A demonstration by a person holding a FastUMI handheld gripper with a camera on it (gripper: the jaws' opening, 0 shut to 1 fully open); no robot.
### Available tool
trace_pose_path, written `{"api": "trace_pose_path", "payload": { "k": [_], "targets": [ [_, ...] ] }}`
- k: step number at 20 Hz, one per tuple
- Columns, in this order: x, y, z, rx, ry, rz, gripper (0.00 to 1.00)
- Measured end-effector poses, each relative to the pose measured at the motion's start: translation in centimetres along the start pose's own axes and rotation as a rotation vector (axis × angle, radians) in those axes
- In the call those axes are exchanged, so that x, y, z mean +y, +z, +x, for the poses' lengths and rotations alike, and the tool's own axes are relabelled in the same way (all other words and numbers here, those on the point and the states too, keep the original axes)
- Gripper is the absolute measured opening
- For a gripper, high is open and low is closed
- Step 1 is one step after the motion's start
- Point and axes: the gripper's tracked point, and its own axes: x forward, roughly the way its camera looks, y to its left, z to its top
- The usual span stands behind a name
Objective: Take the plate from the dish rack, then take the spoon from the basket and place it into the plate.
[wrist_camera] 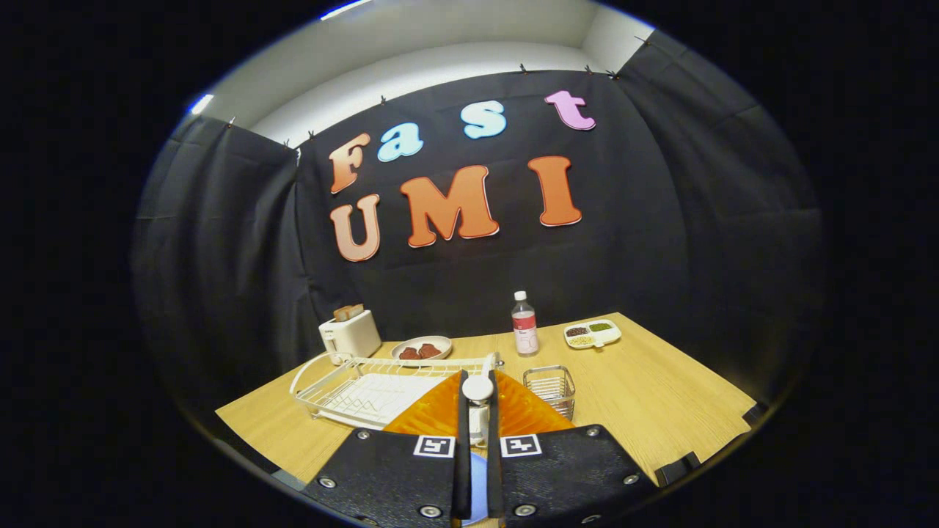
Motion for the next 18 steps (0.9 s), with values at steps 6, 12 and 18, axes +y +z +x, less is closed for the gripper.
{"api": "trace_pose_path", "payload": {
  "k": [6, 12, 18],
  "targets": [
    [3.6, -2.3, -1.9, 0.020, 0.154, -0.030, 0.08],
    [4.6, -5.9, -2.1, 0.068, 0.234, -0.009, 0.08],
    [4.5, -10.5, -1.3, 0.141, 0.258, -0.009, 0.08]
  ]
}}
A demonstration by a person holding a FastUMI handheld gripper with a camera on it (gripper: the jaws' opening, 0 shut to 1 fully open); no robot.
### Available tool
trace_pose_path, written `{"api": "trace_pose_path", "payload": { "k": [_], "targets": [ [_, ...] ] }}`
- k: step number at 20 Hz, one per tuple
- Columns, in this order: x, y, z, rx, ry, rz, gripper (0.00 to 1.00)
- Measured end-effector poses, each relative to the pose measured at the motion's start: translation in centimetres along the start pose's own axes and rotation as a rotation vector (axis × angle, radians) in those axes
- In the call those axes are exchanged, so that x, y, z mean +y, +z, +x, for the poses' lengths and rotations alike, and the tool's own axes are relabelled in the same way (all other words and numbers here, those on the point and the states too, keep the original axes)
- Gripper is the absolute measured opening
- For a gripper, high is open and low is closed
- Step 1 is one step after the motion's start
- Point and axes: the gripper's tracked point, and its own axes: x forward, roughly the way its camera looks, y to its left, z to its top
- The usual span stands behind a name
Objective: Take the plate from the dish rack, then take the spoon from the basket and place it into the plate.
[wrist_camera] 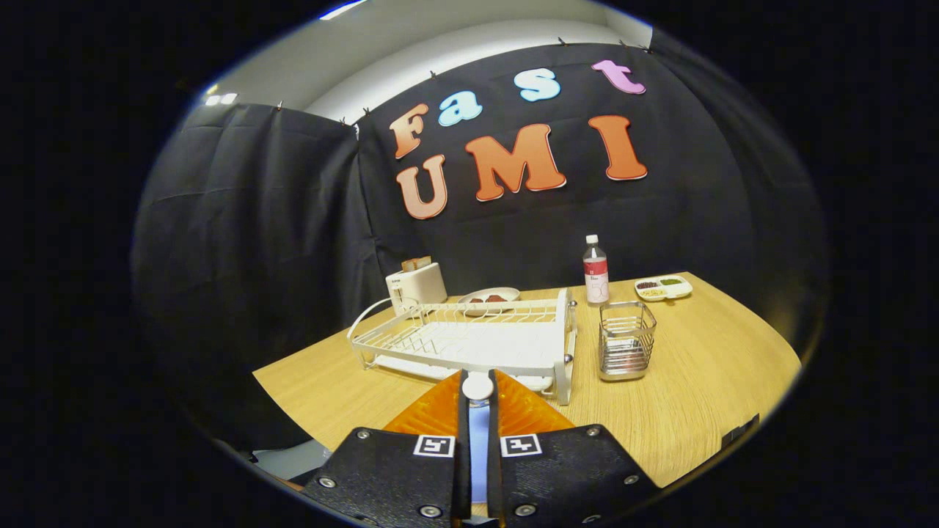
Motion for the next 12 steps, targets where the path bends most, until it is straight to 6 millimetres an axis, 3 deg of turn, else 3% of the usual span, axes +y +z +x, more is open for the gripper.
{"api": "trace_pose_path", "payload": {
  "k": [5, 7, 12],
  "targets": [
    [0.0, -3.1, 0.9, 0.041, 0.002, -0.015, 0.09],
    [0.1, -3.0, 1.0, 0.025, 0.001, -0.007, 0.09],
    [-0.2, -4.8, 1.3, 0.080, -0.021, 0.001, 0.15]
  ]
}}
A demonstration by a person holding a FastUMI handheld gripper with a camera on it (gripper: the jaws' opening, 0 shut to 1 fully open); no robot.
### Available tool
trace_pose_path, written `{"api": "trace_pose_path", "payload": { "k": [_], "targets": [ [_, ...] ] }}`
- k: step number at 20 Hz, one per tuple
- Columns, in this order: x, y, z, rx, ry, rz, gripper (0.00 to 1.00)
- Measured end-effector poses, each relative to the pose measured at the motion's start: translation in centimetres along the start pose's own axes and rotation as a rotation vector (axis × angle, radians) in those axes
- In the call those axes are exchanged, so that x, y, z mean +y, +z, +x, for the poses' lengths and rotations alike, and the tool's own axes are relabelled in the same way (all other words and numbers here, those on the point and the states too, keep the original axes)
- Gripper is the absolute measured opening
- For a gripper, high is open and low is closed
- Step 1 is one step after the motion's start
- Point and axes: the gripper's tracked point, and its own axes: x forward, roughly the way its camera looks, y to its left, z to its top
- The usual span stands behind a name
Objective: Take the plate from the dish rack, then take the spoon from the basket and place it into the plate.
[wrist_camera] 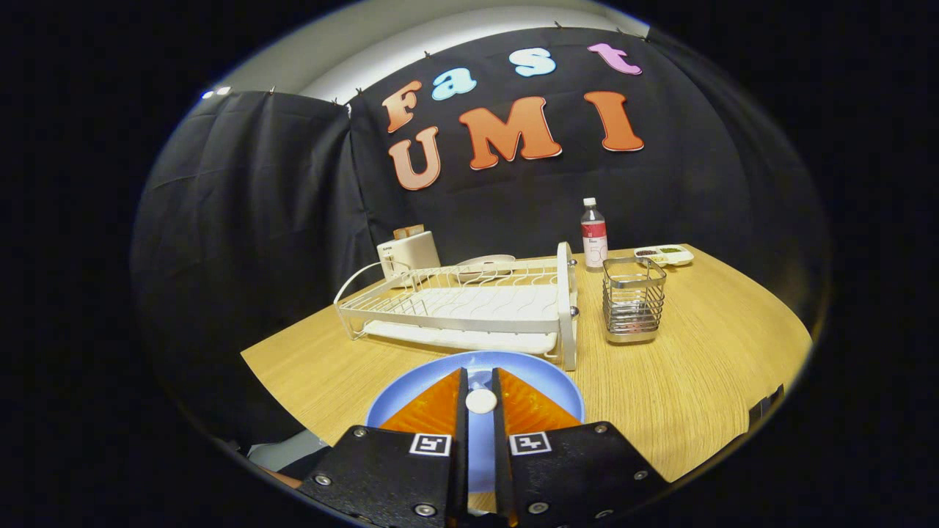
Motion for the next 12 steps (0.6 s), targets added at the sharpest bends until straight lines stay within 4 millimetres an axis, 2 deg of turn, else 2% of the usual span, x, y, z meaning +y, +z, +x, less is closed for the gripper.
{"api": "trace_pose_path", "payload": {
  "k": [3, 5, 7, 12],
  "targets": [
    [0.3, 0.7, -0.2, -0.016, 0.009, 0.004, 0.18],
    [0.5, 1.3, -0.1, -0.027, 0.009, 0.010, 0.24],
    [0.4, 2.8, -0.3, -0.060, -0.010, -0.003, 0.31],
    [0.6, 7.3, -1.4, -0.165, -0.074, -0.056, 0.61]
  ]
}}
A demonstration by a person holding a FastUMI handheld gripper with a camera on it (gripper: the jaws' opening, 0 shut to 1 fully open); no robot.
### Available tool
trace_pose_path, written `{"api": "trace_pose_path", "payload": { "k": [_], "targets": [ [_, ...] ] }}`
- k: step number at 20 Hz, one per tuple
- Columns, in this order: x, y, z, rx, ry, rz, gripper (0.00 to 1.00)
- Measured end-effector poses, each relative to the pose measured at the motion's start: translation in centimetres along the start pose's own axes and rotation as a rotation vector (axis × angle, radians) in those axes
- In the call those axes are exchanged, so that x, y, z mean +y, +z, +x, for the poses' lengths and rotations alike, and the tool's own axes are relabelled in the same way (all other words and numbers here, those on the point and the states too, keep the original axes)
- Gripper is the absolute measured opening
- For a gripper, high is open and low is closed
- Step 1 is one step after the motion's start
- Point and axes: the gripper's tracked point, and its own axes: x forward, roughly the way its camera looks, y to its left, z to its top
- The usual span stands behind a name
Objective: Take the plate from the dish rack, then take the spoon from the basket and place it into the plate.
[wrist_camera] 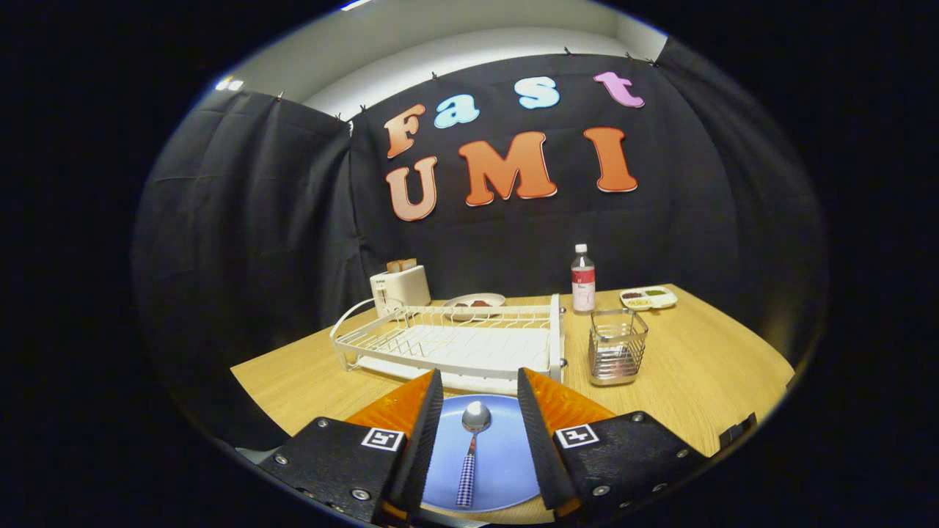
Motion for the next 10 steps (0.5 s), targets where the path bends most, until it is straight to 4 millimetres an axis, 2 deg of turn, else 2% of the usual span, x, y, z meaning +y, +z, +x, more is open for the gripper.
{"api": "trace_pose_path", "payload": {
  "k": [4, 8, 10],
  "targets": [
    [0.3, 4.3, -0.8, -0.096, -0.043, -0.019, 0.76],
    [0.0, 8.5, -1.7, -0.185, -0.104, -0.067, 0.85],
    [0.1, 9.8, -2.1, -0.207, -0.129, -0.087, 0.87]
  ]
}}
